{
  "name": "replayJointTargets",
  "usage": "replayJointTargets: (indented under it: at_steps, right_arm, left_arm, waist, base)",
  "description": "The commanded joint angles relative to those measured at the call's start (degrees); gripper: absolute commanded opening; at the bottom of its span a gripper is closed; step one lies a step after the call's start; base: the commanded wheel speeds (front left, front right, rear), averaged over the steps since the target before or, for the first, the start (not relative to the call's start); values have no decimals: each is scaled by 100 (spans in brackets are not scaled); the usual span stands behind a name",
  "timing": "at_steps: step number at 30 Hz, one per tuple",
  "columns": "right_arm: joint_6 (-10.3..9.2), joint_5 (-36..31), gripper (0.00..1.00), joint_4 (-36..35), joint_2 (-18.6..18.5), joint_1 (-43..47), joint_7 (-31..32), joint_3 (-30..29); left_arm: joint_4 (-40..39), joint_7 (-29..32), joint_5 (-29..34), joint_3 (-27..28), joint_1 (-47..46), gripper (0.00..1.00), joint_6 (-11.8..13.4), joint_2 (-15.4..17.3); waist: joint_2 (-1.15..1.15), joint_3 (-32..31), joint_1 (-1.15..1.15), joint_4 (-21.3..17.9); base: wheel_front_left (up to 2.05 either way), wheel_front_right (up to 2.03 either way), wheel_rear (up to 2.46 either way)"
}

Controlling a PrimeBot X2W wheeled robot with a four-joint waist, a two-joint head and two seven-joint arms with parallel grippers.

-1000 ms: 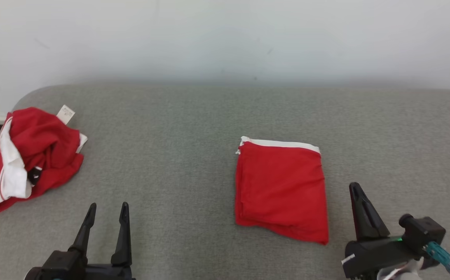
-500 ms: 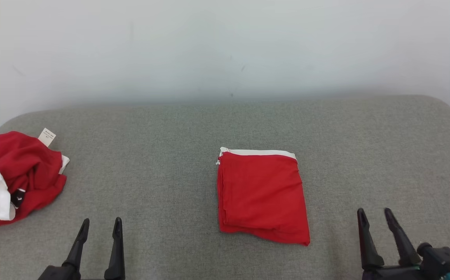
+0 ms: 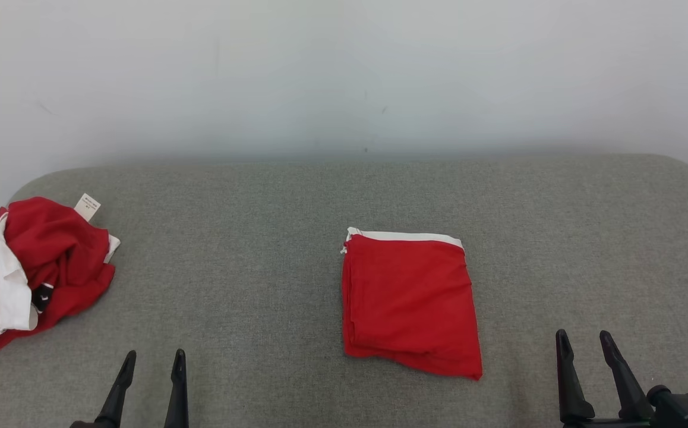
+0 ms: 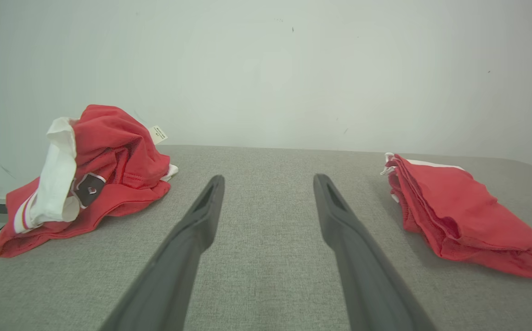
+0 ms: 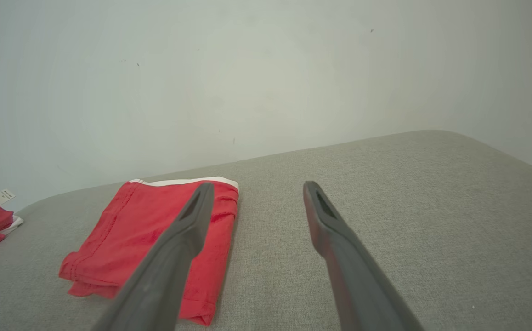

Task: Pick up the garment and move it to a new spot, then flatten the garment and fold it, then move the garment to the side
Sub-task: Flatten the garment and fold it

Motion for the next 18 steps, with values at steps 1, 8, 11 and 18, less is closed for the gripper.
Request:
replayJointTargets:
  at_steps: [1,8,11,18]
  right_arm:
    - [-11,-51,100,-22,2,-9,0,-29]
    - [-11,-121,100,51,-28,6,0,-28]
    - [-11,-150,100,97,-24,0,0,-15]
    - [-11,-192,100,150,-10,-20,0,21]
  left_arm:
    - [-30,-18,14,15,92,100,5,-9]
    - [-10,-18,54,33,105,100,5,-10]
    - [-7,-18,53,44,99,100,5,-10]
    - [8,-18,52,40,111,100,5,-21]
  waist:
    - [0,-9,0,16]
    - [0,-39,0,81]
    - [0,-54,0,86]
    - [0,-74,0,80]
  base:
    - [0,0,0]
    - [0,0,0]
    - [0,0,0]
    - [0,0,0]
